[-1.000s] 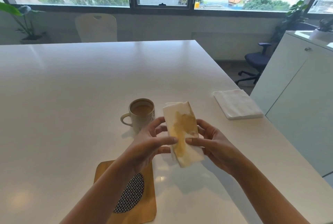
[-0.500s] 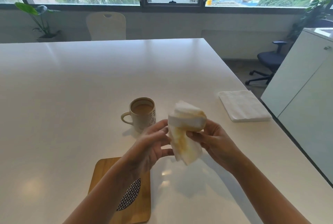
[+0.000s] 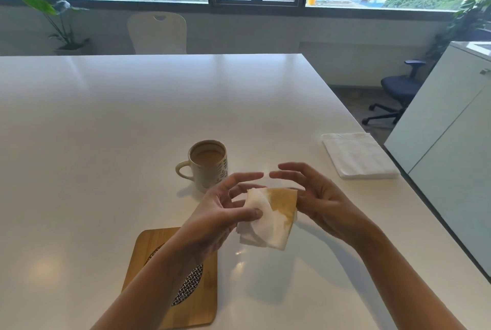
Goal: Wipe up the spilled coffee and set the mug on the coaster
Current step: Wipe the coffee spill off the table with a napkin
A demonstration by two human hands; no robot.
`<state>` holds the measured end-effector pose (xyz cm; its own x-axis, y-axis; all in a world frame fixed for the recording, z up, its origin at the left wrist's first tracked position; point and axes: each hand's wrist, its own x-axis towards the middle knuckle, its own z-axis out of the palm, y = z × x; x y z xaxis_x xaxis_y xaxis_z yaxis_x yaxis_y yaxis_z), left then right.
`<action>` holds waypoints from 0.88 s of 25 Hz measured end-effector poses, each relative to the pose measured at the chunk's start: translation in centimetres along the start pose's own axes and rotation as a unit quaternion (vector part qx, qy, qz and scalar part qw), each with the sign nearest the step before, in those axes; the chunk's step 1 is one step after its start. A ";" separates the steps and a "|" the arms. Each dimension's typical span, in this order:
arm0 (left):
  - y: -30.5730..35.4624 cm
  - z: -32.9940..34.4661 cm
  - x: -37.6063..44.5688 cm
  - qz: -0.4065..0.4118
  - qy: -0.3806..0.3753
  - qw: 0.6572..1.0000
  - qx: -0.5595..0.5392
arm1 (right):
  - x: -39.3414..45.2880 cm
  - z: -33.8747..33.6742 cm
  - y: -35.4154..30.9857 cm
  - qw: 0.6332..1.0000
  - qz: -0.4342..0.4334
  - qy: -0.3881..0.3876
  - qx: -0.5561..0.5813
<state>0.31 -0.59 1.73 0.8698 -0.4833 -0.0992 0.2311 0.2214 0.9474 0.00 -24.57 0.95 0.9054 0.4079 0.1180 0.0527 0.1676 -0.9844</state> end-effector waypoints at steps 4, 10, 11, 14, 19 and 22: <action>-0.1 0.0 0.3 0.010 0.024 0.999 0.019 | -0.1 0.4 0.4 0.983 0.095 0.008 0.158; -0.1 0.3 0.9 0.027 0.025 0.990 0.137 | 0.0 2.3 0.2 0.985 0.094 0.065 -0.131; -0.1 0.3 1.0 0.025 0.026 0.990 0.139 | 0.1 2.5 0.3 0.981 0.082 0.095 -0.144; -0.4 0.5 1.3 0.013 0.019 0.995 0.101 | 0.4 2.8 0.6 0.977 0.069 0.157 -0.127; -1.0 0.2 1.9 0.065 0.078 0.970 0.221 | 0.5 2.5 1.0 0.965 0.083 0.207 -0.139; -1.1 -0.2 2.4 0.089 0.089 0.959 0.255 | 0.5 2.1 1.0 0.966 0.109 0.169 -0.161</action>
<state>2.24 -1.77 0.40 0.9465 -0.3150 0.0706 -0.1320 -0.1781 0.9751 -0.36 -22.33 0.34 0.9927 0.0767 -0.0930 -0.0760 -0.2003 -0.9768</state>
